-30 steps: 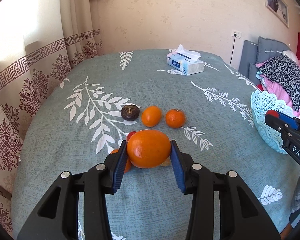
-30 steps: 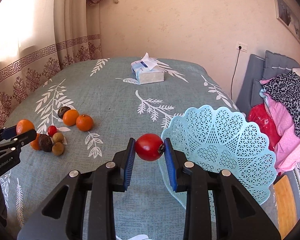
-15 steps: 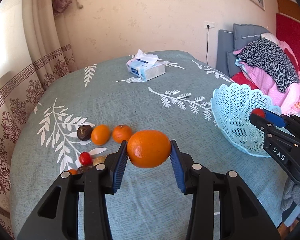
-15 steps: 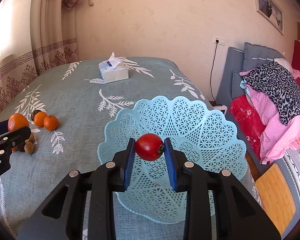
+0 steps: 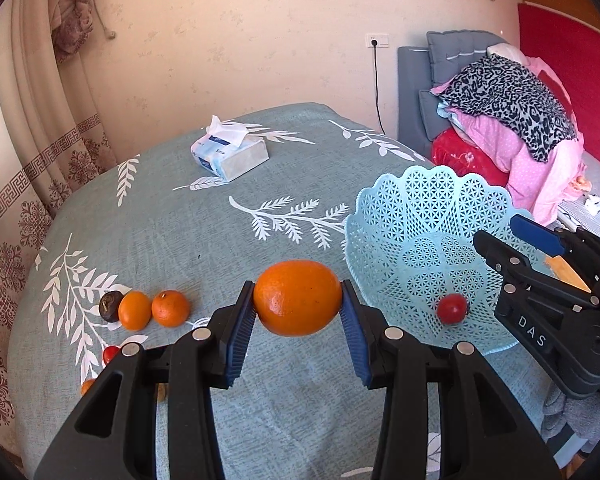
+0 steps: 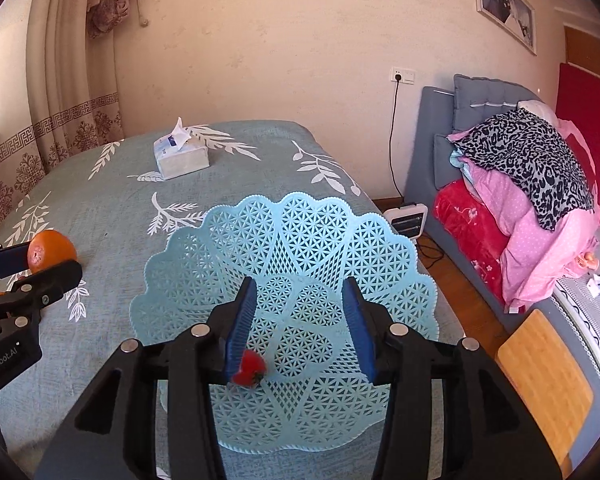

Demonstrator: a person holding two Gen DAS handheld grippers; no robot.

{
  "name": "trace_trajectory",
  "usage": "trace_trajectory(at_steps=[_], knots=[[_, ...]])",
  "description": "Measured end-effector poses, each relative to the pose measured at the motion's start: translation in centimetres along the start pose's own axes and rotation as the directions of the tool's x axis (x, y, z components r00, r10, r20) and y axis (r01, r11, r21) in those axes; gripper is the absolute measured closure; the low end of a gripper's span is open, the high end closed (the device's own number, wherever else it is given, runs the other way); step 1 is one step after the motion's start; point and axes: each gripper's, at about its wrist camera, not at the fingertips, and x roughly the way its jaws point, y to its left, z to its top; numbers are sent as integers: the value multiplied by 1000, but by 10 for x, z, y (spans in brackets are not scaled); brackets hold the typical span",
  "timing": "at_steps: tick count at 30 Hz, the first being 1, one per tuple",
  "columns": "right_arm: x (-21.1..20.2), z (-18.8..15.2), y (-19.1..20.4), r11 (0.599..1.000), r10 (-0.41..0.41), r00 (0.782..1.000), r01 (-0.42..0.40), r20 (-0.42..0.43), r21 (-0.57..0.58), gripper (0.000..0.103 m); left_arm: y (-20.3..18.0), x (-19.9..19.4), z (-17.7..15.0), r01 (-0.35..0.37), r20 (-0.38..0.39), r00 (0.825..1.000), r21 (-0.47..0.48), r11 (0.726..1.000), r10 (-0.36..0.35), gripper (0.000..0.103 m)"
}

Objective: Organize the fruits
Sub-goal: 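Lower the orange into the blue basket and open the left tool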

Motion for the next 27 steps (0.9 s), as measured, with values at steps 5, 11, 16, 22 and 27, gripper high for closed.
trace_trajectory(at_steps=[5, 11, 16, 22, 27], knots=[[-3, 1, -6, 1000, -11, 1000, 10, 9, 17, 57, -13, 8, 8, 24, -6, 1000, 10, 1000, -23, 61], [-5, 1, -8, 999, -30, 999, 29, 15, 24, 56, -27, 20, 14, 49, -17, 999, 28, 998, -48, 61], [-6, 1, -13, 998, -45, 999, 44, 20, 43, 56, -34, 30, 16, 65, -31, 997, 38, 997, -64, 61], [-7, 1, -17, 997, -50, 998, 49, 23, 59, 56, -38, 36, 16, 86, -42, 996, 33, 996, -85, 58], [-8, 1, -20, 997, -50, 998, 48, 26, 67, 55, -36, 31, 18, 76, -12, 997, 26, 997, -76, 44]])
